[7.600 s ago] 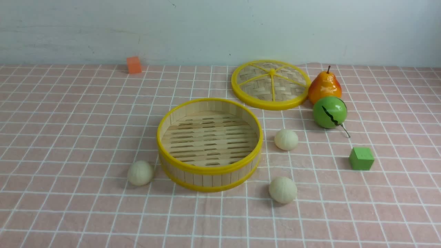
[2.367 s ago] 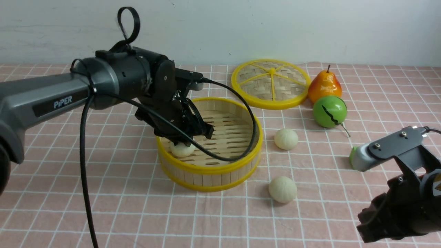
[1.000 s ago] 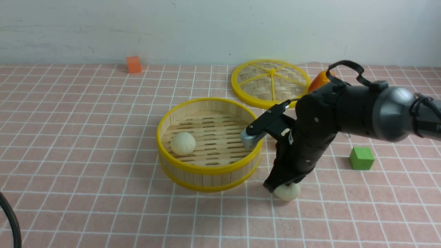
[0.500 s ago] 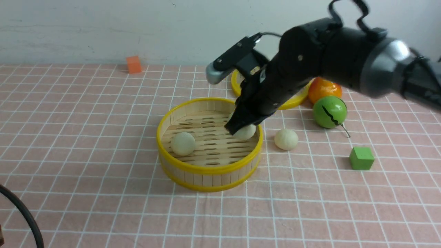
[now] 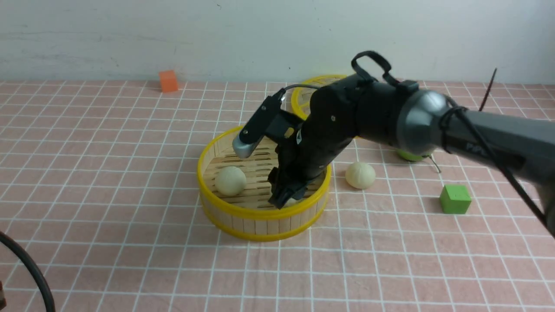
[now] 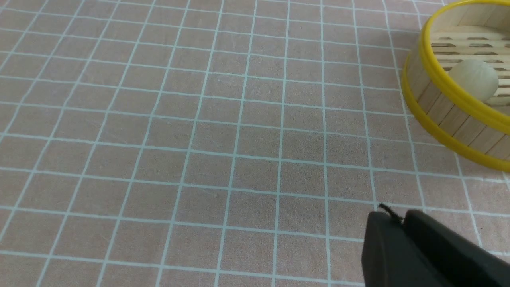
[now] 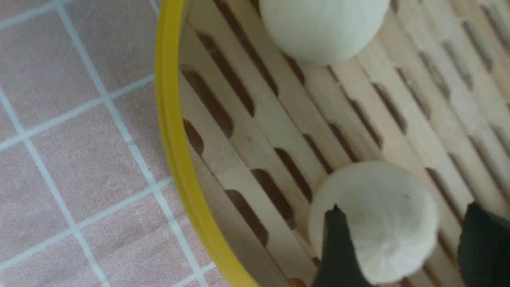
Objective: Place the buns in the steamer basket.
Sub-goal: Use the right arm to put the steamed stuffed bun into the steamer, then use the right arm to grab a steamed stuffed bun, then use the right arm to put the steamed stuffed bun into the steamer
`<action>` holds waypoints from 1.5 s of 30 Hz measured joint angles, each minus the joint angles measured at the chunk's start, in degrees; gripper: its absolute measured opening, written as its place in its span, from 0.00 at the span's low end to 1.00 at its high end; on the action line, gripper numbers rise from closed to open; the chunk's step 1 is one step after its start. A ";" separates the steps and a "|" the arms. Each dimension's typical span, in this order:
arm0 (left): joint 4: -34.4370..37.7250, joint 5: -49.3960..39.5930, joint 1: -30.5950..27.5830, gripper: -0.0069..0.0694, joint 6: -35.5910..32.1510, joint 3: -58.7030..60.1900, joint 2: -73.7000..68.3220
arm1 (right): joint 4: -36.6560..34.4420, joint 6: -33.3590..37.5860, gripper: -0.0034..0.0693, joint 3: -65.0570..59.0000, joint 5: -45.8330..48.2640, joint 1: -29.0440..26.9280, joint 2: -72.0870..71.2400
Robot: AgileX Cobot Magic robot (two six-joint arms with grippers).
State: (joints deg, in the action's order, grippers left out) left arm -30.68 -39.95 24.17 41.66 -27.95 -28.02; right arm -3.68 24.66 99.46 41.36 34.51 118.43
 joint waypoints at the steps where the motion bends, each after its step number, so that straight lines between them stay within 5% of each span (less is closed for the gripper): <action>1: 0.00 0.00 0.00 0.15 0.00 0.00 0.00 | 0.08 -0.75 0.67 0.00 0.00 -0.07 -1.32; 12: 0.00 0.33 0.00 0.17 0.00 0.00 0.00 | 2.06 -16.74 0.68 0.06 3.16 -12.52 -2.67; 20: 0.00 1.89 0.00 0.18 0.00 0.00 0.00 | 2.77 -18.14 0.61 0.06 1.04 -14.16 2.37; 24: 0.00 1.89 0.00 0.18 0.00 0.00 0.00 | 5.98 -18.20 0.50 0.06 -1.71 -14.16 5.01; 33: 0.00 1.89 0.00 0.19 0.00 0.00 0.00 | 8.16 -17.81 0.06 0.39 -0.70 -14.34 5.50; 45: 0.00 2.31 0.00 0.21 0.00 0.00 0.00 | 9.22 -12.59 0.05 13.20 3.52 -8.35 1.92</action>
State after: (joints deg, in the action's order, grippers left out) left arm -30.68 -37.65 24.17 41.66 -27.95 -28.02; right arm 5.54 12.07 112.66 44.88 26.17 120.35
